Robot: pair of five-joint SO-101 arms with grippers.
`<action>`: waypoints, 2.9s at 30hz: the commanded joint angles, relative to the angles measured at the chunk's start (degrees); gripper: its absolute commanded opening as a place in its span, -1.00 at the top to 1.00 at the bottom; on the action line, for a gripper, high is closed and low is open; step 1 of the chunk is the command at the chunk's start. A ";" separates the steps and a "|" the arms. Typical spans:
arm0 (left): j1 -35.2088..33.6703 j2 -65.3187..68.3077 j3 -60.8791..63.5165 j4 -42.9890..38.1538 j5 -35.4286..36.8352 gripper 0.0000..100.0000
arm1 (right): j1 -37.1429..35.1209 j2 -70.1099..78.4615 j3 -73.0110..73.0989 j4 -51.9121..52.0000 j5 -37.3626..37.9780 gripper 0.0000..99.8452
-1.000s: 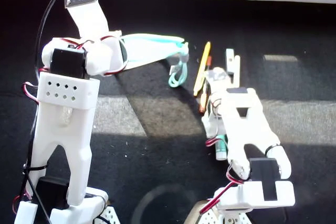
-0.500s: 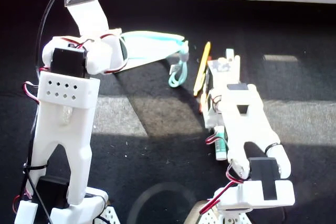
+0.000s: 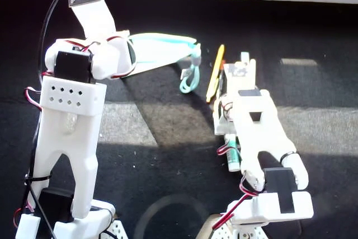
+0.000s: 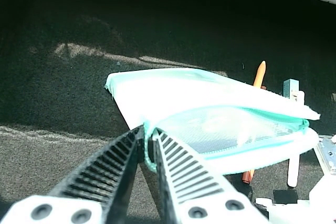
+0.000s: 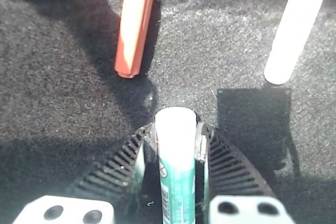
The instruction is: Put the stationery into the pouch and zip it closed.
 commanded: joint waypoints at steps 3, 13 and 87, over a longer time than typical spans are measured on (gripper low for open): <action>-1.27 2.68 0.31 -0.26 0.62 0.98 | -0.48 5.49 -2.24 -0.66 -0.62 0.63; -1.54 2.68 0.31 0.09 0.44 0.98 | 1.98 13.49 -8.40 0.31 -0.79 0.62; 1.80 3.12 -1.54 2.11 0.70 0.98 | -22.29 -9.36 -37.14 -25.10 -7.65 0.99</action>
